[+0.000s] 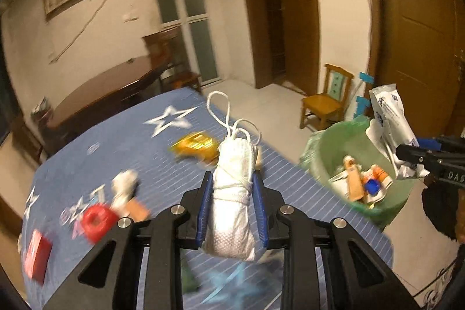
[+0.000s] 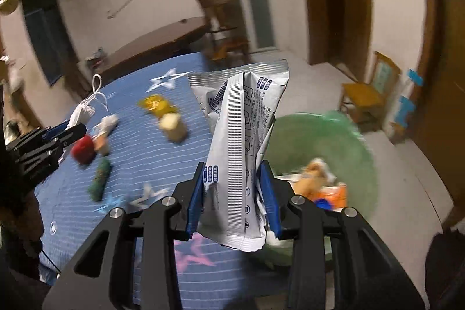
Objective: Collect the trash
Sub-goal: 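Hold the cloth bag with left tool while right tool holds the sachet over the bin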
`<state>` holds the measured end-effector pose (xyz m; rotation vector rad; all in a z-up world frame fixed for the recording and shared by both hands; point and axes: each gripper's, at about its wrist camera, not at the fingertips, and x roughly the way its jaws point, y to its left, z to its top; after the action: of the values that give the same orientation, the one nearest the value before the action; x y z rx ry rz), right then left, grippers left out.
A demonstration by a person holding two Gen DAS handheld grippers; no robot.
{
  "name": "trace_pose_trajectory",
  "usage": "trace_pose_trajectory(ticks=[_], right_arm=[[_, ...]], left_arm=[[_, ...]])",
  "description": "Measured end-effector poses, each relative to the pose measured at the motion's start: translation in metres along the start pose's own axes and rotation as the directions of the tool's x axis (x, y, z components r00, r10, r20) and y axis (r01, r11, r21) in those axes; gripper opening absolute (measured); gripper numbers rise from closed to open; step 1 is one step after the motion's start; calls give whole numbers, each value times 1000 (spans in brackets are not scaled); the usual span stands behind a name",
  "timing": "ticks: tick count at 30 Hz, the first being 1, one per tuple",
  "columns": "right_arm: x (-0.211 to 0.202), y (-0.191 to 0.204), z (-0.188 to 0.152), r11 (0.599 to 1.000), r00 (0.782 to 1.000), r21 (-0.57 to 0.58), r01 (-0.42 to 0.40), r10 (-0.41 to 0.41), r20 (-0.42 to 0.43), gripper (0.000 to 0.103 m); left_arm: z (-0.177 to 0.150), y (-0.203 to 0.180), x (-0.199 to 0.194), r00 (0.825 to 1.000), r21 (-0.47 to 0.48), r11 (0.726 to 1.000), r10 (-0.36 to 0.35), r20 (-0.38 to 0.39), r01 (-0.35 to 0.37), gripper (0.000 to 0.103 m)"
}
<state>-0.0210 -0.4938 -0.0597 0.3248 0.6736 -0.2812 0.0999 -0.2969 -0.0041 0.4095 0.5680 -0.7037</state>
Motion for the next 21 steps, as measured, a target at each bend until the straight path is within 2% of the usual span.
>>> trace_pose_trajectory(ticks=[4,11,17,21], right_arm=[[-9,-34,14,996,996,31,88,-88,-5,35],[-13,-64,21,983,983,30,179,-178,-41,35],[-5,-73,22,977,974,14,214,-213,-77,36],[3,-76,20,975,971,7,222,-220,-97,36]], left_arm=[[25,-42,27,999,45,998,-49,-1,49,28],[59,-110,62,993,126,985,-120,-3,120,28],[66,-147,84,988,176,972,-154,-31,157,28],[63,-157,92,981,177,966,-185,-51,191,28]])
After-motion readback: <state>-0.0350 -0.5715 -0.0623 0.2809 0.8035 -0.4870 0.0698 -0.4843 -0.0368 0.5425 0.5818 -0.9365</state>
